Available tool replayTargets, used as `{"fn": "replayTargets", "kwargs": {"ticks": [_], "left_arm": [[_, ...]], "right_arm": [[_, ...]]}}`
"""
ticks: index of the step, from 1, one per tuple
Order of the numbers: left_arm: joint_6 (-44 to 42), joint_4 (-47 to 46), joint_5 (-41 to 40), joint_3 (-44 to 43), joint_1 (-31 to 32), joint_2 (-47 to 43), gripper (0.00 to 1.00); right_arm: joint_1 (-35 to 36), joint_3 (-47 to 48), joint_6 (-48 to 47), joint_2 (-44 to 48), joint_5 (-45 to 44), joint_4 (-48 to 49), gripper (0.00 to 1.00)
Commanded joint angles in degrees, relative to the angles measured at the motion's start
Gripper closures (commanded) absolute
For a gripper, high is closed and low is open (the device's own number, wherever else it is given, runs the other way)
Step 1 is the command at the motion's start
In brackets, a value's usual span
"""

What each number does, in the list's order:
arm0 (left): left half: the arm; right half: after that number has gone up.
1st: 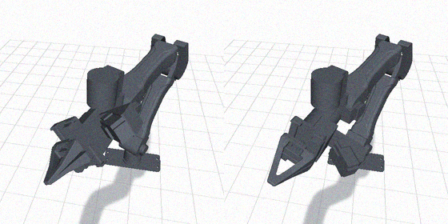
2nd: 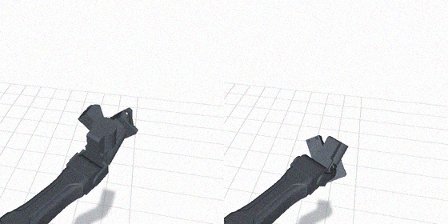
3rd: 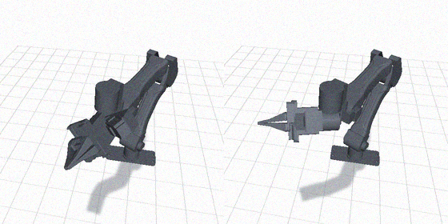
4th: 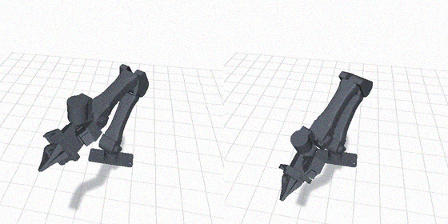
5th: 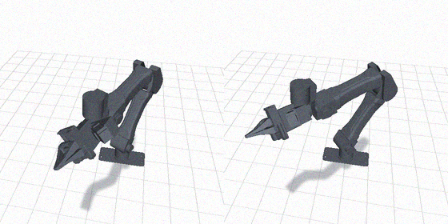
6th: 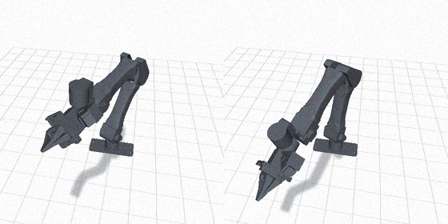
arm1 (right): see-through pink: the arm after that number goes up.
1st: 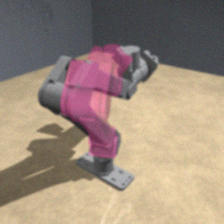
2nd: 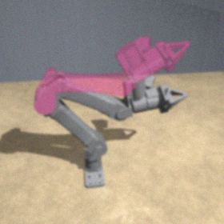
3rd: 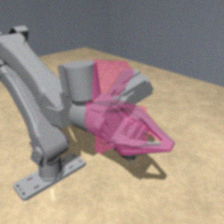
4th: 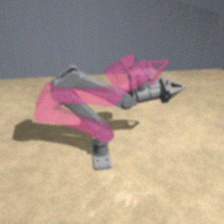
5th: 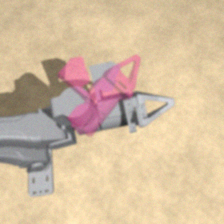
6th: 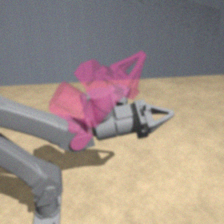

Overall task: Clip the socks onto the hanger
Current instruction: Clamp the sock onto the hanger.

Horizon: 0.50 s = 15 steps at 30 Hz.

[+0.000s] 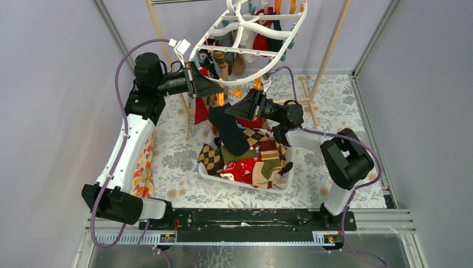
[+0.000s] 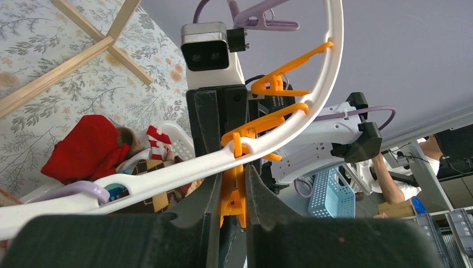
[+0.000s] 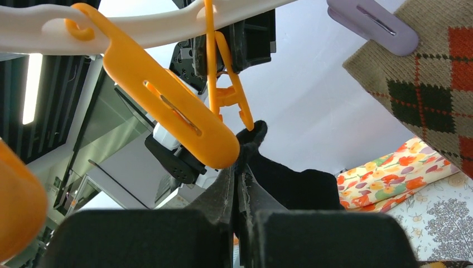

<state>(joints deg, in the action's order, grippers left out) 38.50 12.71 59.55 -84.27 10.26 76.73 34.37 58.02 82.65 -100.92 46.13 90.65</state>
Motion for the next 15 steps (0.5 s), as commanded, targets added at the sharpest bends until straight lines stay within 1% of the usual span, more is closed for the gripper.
{"fn": "replayTargets", "kwargs": {"ticks": [1,15], "left_arm": [[1.1,-3.3,4.0,0.4,-0.2,0.4,1.0],[1.1,-3.3,3.9,0.3,-0.7,0.6,1.0]], "right_arm": [[-0.6,3.0,0.6,-0.1,0.0,8.0,1.0],[-0.6,3.8,0.5,0.4,-2.6,8.1,1.0]]}}
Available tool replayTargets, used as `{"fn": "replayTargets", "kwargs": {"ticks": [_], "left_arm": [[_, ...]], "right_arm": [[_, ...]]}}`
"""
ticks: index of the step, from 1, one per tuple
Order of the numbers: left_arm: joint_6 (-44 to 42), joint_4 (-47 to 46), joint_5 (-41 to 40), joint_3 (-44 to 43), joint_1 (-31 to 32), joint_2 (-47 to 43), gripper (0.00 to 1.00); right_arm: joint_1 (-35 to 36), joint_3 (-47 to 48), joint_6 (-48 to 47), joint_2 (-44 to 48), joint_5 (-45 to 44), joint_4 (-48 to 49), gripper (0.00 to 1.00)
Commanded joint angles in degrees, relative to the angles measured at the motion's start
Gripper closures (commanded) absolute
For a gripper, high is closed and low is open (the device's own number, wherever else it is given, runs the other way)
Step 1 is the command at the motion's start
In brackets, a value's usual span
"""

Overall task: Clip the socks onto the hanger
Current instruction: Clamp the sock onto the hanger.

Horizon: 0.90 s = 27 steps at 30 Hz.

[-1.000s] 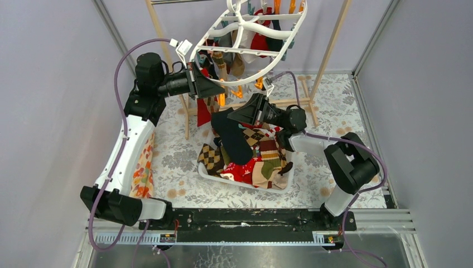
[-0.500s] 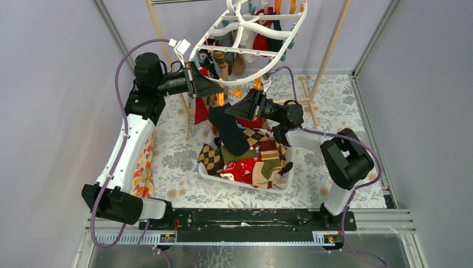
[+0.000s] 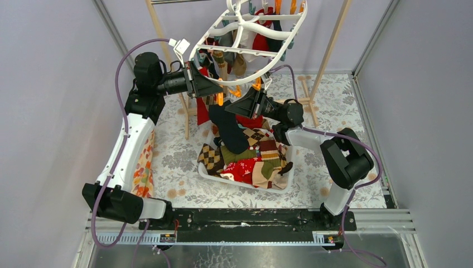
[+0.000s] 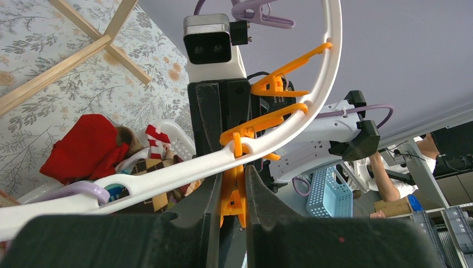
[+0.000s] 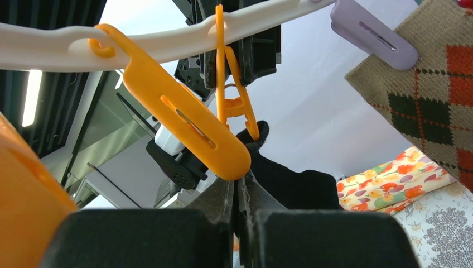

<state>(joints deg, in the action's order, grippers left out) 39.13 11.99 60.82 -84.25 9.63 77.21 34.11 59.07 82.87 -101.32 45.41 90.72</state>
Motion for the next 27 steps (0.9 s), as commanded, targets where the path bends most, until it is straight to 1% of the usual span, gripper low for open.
{"fn": "replayTargets", "kwargs": {"ticks": [1,13,26,27], "left_arm": [[0.4,-2.6,2.6,0.4,-0.1,0.1,1.0],[0.4,-2.5,2.8,0.0,-0.1,0.0,1.0],[0.2,-2.6,1.5,0.0,-0.2,0.1,1.0],[0.1,-2.7,1.3,-0.1,-0.2,0.1,0.99]], "right_arm": [[-0.4,2.9,0.3,0.8,-2.1,8.1,1.0],[-0.4,2.2,-1.0,1.4,-6.3,8.0,1.0],[-0.1,2.4,-1.2,1.9,-8.2,8.1,1.0],[0.0,2.5,-1.1,1.8,-8.2,8.1,1.0]]}}
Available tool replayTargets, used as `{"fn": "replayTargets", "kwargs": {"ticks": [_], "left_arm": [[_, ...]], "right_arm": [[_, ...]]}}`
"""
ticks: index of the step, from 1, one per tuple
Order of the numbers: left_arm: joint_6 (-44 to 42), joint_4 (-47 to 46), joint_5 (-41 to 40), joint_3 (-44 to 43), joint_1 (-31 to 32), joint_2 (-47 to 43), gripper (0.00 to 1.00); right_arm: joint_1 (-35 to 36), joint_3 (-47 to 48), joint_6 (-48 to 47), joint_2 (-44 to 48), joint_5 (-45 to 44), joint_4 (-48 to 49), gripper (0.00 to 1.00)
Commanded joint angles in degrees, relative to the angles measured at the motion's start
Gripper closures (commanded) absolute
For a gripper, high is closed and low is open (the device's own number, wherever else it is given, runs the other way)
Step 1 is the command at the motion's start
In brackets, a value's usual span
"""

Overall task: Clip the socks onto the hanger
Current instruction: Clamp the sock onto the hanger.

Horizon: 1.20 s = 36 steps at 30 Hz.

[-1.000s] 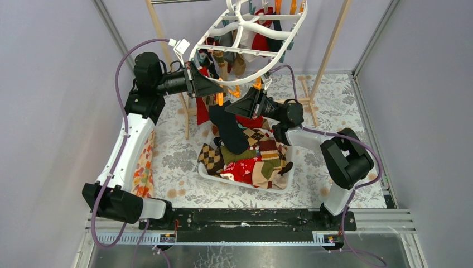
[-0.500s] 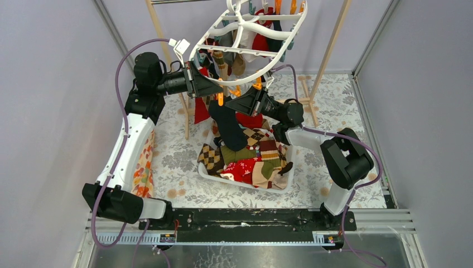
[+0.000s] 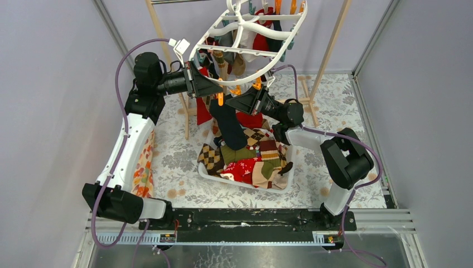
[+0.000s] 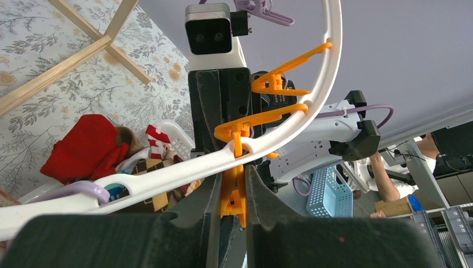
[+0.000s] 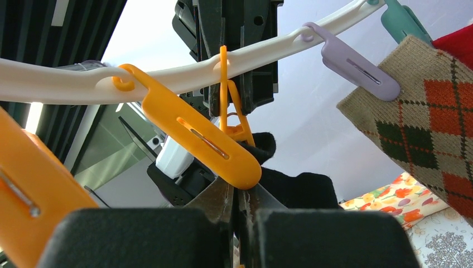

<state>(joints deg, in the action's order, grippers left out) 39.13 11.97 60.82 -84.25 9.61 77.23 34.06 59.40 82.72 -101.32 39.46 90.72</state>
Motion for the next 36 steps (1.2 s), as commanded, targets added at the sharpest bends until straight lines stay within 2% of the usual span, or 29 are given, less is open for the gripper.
{"fn": "replayTargets", "kwargs": {"ticks": [1,3,6,10,14,17,18,19,23,27,30,36], "left_arm": [[0.0,-2.6,1.2,0.0,-0.1,0.1,0.95],[-0.1,-2.6,1.1,-0.2,-0.1,0.2,0.88],[-0.8,-1.6,0.7,-0.6,-0.1,0.1,0.7],[-1.2,-1.2,0.0,-0.4,-0.1,-0.3,0.52],[-0.2,-2.7,-0.2,0.6,-0.1,-0.9,0.46],[-0.4,-2.4,-0.4,0.7,-0.1,-1.2,0.34],[-0.9,-1.8,-0.6,0.7,-0.2,-1.4,0.23],[-1.7,-0.9,-1.1,0.6,-0.1,-1.7,0.17],[-9.0,5.2,-5.5,0.3,-0.1,-3.4,0.04],[-17.0,11.3,-12.1,1.2,-0.1,-5.3,0.04],[-19.3,11.9,-12.4,5.1,-0.1,-7.0,0.1],[-19.0,10.9,-10.5,9.1,-0.1,-8.2,0.44]], "right_arm": [[0.2,2.4,-0.9,1.7,-2.2,8.0,1.0],[0.4,2.8,-0.8,1.4,-1.8,8.0,1.0],[0.5,3.1,-0.4,1.3,-1.6,8.1,0.99],[0.5,3.0,-0.4,1.8,-1.7,8.0,0.96],[0.5,2.9,-0.1,2.2,-2.7,8.0,0.88],[0.5,2.7,-0.1,2.5,-3.1,8.0,0.84],[0.5,2.5,-0.1,2.6,-3.1,8.0,0.83],[0.5,2.3,-0.2,2.7,-3.2,8.0,0.82],[0.5,2.0,-0.2,2.9,-2.9,8.0,0.76],[0.5,1.3,-0.3,3.1,-2.9,8.0,0.63],[0.6,0.0,-0.9,3.8,-3.2,7.9,0.56],[0.5,-2.1,-2.0,5.2,-2.4,7.8,0.45]]}}
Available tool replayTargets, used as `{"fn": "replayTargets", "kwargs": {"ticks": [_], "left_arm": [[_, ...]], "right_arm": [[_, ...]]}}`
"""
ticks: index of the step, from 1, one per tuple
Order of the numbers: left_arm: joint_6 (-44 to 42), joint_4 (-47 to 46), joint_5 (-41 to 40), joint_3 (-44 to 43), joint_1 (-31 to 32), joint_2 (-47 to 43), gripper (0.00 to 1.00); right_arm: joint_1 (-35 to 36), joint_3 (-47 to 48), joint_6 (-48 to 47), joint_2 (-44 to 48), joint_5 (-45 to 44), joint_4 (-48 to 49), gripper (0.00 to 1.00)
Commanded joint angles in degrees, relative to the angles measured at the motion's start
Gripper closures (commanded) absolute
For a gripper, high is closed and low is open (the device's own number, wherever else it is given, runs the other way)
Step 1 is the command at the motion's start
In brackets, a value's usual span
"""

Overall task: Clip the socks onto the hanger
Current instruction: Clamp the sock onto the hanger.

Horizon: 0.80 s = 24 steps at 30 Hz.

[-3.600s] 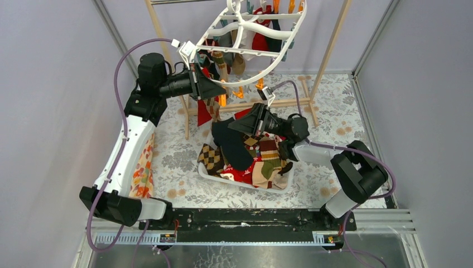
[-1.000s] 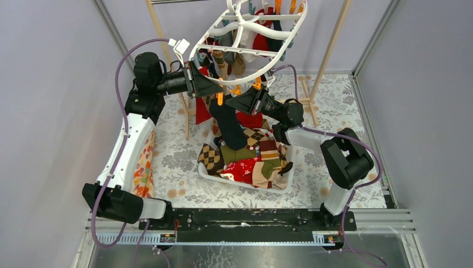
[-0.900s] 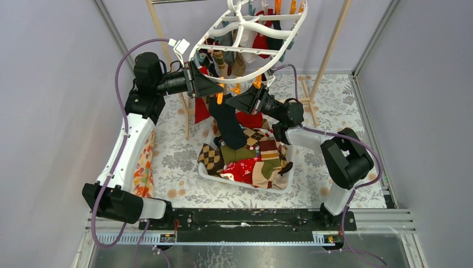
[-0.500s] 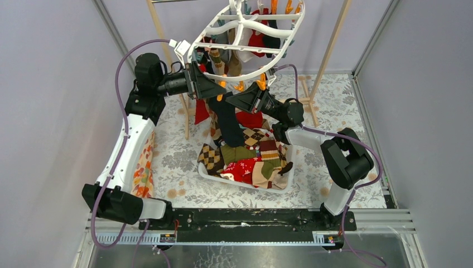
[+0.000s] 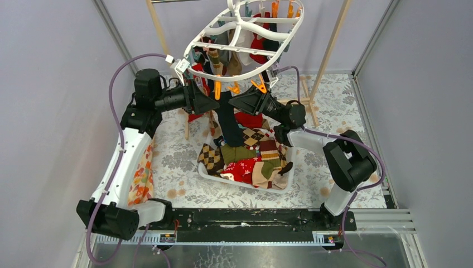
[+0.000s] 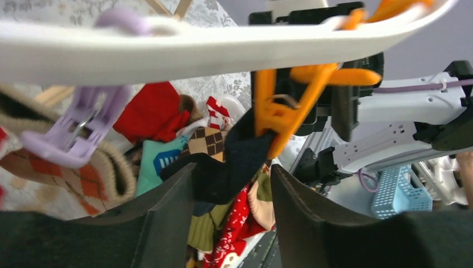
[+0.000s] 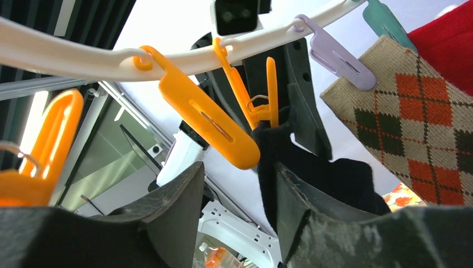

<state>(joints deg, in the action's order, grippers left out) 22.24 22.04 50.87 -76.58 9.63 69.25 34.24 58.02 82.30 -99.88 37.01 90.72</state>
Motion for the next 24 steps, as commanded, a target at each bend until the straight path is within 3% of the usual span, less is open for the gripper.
{"fn": "replayTargets", "kwargs": {"ticks": [1,9,16,24], "left_arm": [[-1.9,0.7,-0.6,1.2,-0.1,-0.1,0.48],[-2.4,0.9,-3.4,-0.1,-0.1,-1.1,0.56],[-2.2,1.6,-3.4,-0.8,-0.1,-1.6,0.71],[-2.6,3.1,-3.0,-2.3,-0.1,-1.9,0.78]], "right_arm": [[0.3,-1.2,-1.9,4.0,0.2,7.7,0.43],[-1.4,-5.4,-8.7,8.2,-0.4,4.7,0.28],[-2.0,-4.4,-18.2,10.5,-2.3,-2.3,0.29],[-1.9,-2.6,-24.5,9.0,-5.0,-5.8,0.28]]}}
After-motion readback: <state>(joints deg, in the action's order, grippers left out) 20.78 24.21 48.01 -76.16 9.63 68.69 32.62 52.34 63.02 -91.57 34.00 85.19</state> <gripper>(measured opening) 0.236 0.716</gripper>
